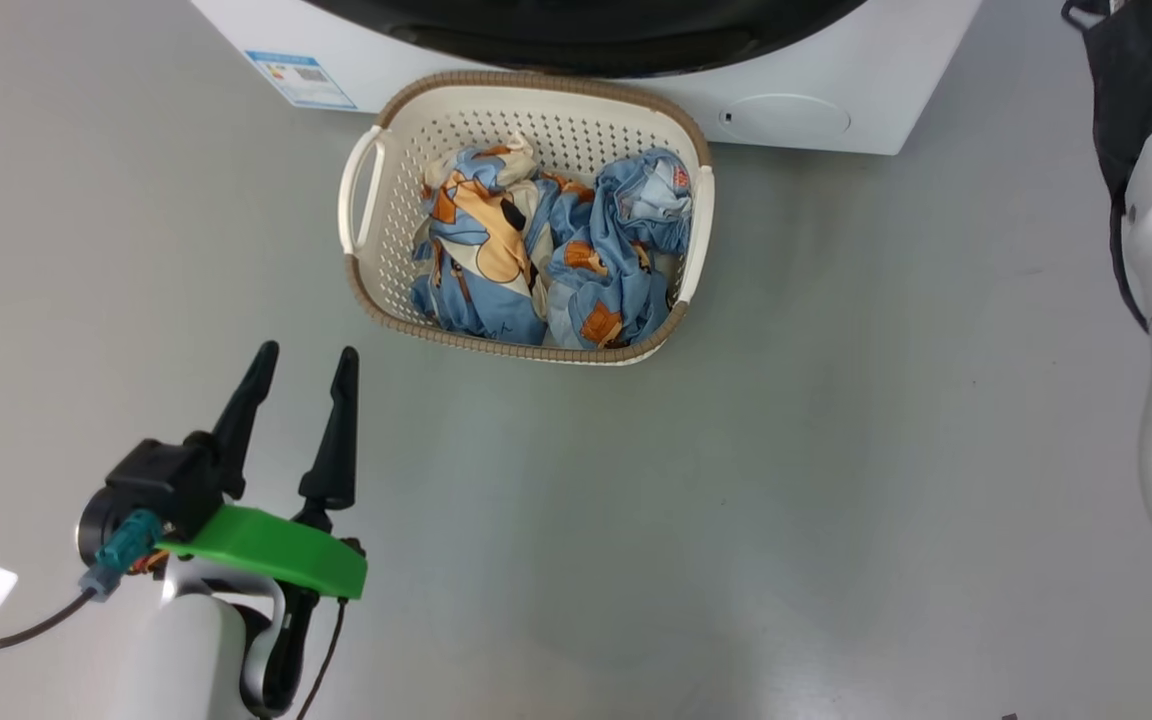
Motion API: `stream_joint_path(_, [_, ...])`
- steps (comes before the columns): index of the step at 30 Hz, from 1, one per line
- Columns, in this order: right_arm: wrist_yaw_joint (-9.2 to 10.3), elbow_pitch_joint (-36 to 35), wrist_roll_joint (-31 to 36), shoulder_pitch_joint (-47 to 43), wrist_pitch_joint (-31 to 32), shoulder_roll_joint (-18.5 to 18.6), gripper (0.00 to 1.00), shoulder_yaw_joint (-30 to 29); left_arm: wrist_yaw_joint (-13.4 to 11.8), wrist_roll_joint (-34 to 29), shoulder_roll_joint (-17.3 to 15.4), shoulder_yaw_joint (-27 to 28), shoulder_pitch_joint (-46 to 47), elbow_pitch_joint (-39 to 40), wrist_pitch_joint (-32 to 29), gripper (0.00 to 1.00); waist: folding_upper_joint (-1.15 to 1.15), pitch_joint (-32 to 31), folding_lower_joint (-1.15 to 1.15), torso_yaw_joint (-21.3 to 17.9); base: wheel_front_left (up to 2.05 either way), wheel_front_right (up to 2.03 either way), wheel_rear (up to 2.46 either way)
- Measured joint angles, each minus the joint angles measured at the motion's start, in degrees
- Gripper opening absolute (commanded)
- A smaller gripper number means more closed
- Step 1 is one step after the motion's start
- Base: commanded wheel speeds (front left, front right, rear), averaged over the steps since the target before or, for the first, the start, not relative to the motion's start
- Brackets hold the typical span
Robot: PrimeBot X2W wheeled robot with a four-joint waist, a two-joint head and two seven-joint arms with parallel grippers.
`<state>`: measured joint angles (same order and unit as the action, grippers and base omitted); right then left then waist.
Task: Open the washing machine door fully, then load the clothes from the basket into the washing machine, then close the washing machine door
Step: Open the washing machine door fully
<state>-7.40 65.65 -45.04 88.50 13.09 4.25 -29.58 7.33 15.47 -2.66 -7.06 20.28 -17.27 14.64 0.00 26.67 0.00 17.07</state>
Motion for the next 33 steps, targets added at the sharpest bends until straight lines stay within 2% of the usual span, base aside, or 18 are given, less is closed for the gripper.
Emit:
stream_joint_path(15, [0.00, 5.08, -0.45, 4.60, 5.06, 0.88, 0.00, -2.90, 0.00, 0.59, 0.15, -0.71, 1.37, -0.42, 0.00, 1.00, 0.00, 2.72, 0.00, 1.02, 0.00, 0.00, 0.00])
stream_joint_path(28, [0.00, 7.36, 0.25, 6.76, 5.05, 2.72, 0.00, -3.86, 0.00, 1.02, 0.36, -1.11, 1.43, -0.45, 0.00, 1.00, 0.00, 3.27, 0.00, 1.85, 0.00, 0.00, 0.00])
stream_joint_path(33, [0.00, 8.51, 2.44, 7.44, 5.04, 3.28, 0.00, -4.20, 0.00, 1.02, 0.47, -1.19, 1.52, -0.45, 0.00, 1.00, 0.00, 3.64, 0.00, 2.20, 0.00, 0.00, 0.00])
